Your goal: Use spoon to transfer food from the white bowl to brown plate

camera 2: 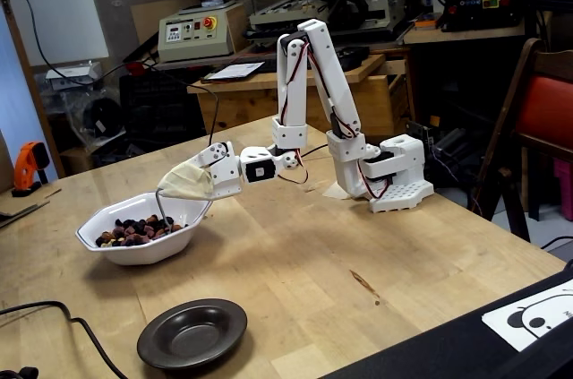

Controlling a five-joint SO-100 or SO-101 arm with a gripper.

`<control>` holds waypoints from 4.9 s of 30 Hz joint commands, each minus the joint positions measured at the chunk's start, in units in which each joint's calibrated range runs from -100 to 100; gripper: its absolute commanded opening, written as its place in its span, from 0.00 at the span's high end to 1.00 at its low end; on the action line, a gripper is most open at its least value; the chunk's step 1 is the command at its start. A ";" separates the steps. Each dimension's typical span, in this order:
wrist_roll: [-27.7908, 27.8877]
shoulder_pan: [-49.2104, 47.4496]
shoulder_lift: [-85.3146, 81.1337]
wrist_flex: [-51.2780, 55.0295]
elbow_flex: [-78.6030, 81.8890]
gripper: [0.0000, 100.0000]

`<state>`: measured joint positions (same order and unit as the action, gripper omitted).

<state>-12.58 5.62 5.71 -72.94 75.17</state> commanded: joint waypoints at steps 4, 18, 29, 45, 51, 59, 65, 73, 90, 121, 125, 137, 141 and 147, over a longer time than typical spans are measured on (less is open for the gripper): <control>-0.10 -0.51 -3.87 -1.44 -0.57 0.97; -2.34 -0.81 -3.70 -6.82 -0.48 0.98; -4.30 -0.81 -3.70 -9.82 -0.39 0.98; 4.98 -0.73 1.01 -10.46 -0.48 0.98; 8.35 -0.21 2.72 -10.46 -0.48 0.98; 10.26 -0.51 3.40 -10.46 -0.48 0.98; 9.96 -0.44 3.23 -10.46 -0.57 0.98; 9.87 -0.73 2.63 -10.46 -0.57 0.98; 9.82 -0.73 -6.44 -8.95 -0.48 0.98; 9.82 -4.29 -44.52 35.24 -0.57 0.98; 9.96 -9.47 -45.38 36.10 -0.48 0.98; 10.21 -19.40 -45.80 36.10 -0.48 0.98; 10.26 -22.29 -45.89 36.10 -0.48 0.98; 10.26 -26.95 -45.89 36.10 -0.48 0.98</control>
<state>-2.47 -18.83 -36.97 -36.97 75.51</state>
